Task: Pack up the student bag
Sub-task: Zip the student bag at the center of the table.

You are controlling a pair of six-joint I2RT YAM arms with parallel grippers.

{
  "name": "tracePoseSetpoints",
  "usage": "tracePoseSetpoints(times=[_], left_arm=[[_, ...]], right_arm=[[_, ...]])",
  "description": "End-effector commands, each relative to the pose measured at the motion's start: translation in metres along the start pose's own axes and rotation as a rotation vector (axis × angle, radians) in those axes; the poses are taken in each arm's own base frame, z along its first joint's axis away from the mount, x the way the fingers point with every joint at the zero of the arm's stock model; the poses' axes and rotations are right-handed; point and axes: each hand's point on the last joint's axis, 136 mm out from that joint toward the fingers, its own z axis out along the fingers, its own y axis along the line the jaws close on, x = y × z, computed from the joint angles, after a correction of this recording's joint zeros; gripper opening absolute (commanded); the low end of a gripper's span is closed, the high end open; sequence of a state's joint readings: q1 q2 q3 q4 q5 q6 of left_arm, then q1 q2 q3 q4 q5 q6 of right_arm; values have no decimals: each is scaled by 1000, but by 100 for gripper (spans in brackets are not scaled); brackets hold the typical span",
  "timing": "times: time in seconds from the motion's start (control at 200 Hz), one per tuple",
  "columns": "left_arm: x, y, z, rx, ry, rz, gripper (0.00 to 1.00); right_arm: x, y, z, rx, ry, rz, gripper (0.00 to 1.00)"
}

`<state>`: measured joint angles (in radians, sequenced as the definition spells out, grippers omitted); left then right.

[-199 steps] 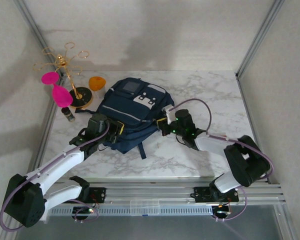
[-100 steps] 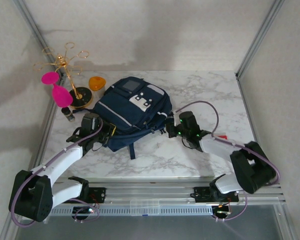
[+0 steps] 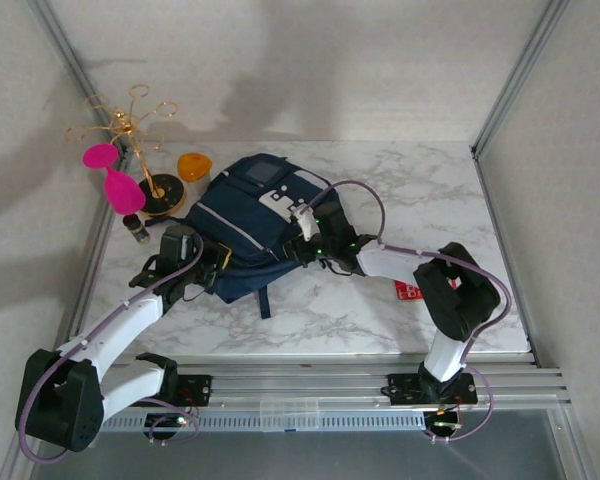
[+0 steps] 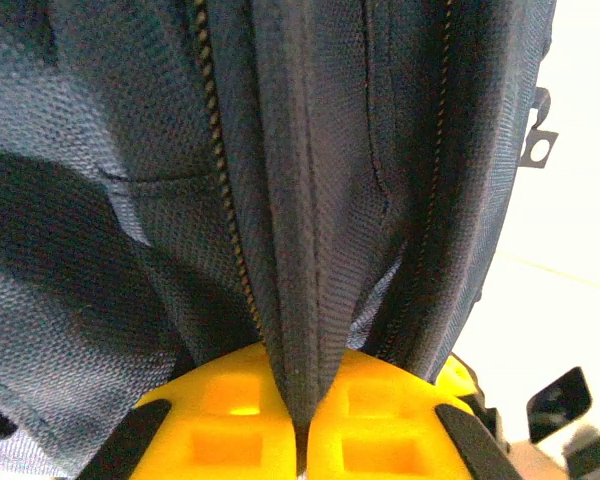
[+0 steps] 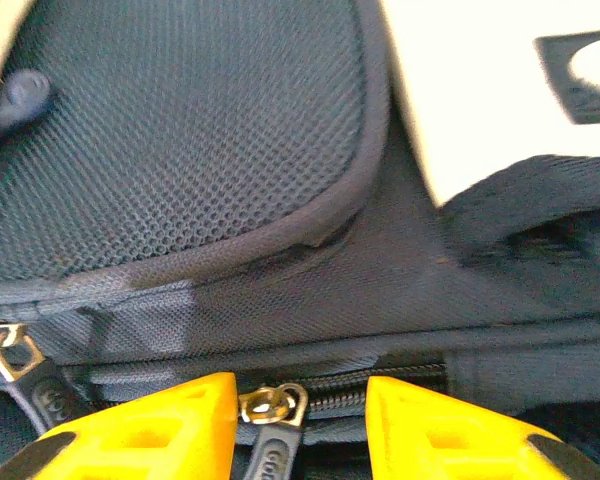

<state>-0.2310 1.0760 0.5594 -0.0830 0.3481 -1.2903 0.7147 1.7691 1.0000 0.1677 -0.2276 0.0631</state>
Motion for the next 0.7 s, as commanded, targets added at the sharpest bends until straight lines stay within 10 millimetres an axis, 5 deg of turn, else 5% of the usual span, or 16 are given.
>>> tracePoseSetpoints(times=[0.0,0.125,0.375,0.576,0.696], left_arm=[[-18,-29,-12,77,-79,-4,0],[-19,-27,-15,59,-91,6,0],[-22,-21,-18,37,-103,17,0],[-23,-22,-20,36,-103,31,0],[-21,-19,-17,26,-88,49,0]], right_arm=[[14,-6,9,32,62,-34,37],[10,-28,10,116,48,13,33],[-16,-95,-28,331,-63,160,32],[-44,-50,-55,143,-142,133,40],[-59,-36,-58,50,-163,326,47]])
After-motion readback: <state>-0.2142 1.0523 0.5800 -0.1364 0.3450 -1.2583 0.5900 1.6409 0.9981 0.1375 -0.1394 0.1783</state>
